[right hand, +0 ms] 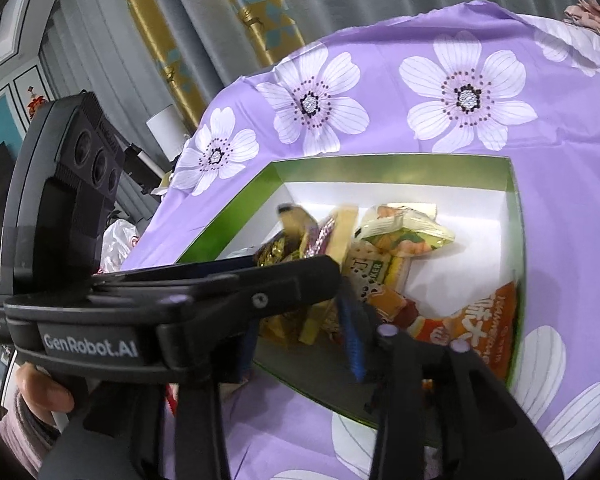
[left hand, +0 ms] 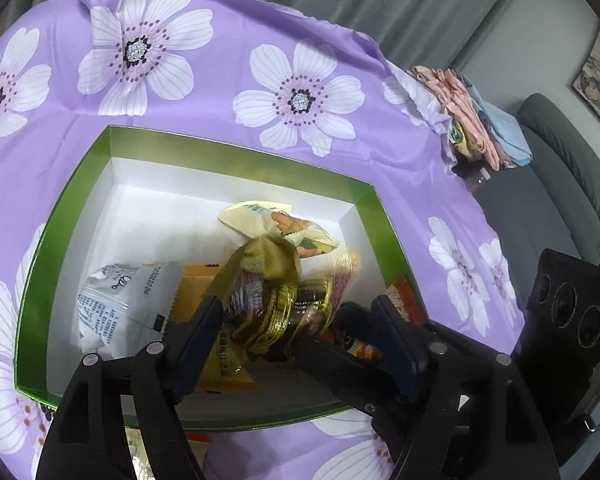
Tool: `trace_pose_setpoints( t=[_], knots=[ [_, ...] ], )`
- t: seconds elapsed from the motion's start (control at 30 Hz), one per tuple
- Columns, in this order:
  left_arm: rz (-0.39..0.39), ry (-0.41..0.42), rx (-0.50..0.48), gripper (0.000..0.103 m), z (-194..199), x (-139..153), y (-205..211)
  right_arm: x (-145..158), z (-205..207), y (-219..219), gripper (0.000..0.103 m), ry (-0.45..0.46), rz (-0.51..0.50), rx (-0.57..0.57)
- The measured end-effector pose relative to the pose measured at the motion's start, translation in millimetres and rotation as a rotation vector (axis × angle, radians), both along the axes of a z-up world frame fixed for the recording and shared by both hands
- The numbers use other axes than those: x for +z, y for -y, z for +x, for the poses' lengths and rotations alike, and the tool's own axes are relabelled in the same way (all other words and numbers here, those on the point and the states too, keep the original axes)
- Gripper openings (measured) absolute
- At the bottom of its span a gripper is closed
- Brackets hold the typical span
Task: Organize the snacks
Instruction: 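Open the right gripper and lift it out of the box, then move the right gripper over the cream cracker pack on the cloth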
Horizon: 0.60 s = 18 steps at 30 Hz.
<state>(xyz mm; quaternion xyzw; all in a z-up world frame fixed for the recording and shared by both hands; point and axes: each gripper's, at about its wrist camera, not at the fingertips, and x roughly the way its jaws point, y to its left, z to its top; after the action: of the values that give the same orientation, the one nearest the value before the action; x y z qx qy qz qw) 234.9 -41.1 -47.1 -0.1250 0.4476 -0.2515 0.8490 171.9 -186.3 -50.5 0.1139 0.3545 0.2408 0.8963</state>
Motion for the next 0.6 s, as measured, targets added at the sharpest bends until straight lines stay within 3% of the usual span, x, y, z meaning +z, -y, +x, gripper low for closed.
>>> trace_pose_setpoints(
  t=[0.1,0.27,0.4,0.6],
  knots=[
    [-0.019,0.015,0.024,0.080,-2.9,9.5,-8.2,7.0,-6.3,8.6,0.056,0.029,-0.015,-0.026],
    [-0.041,0.069,0.091,0.092,-16.0,30.1,-36.1,16.1,-17.9,31.7,0.060,0.052,0.003,-0.072],
    [-0.012,0.097,0.161,0.094,-32.1,38.1,-62.2,19.4,-32.3,46.5,0.062,0.057,0.021,-0.095],
    [0.016,0.060,0.257,0.094,-57.3,28.3,-99.0,18.7,-58.1,52.7,0.064,0.058,0.017,-0.101]
  ],
)
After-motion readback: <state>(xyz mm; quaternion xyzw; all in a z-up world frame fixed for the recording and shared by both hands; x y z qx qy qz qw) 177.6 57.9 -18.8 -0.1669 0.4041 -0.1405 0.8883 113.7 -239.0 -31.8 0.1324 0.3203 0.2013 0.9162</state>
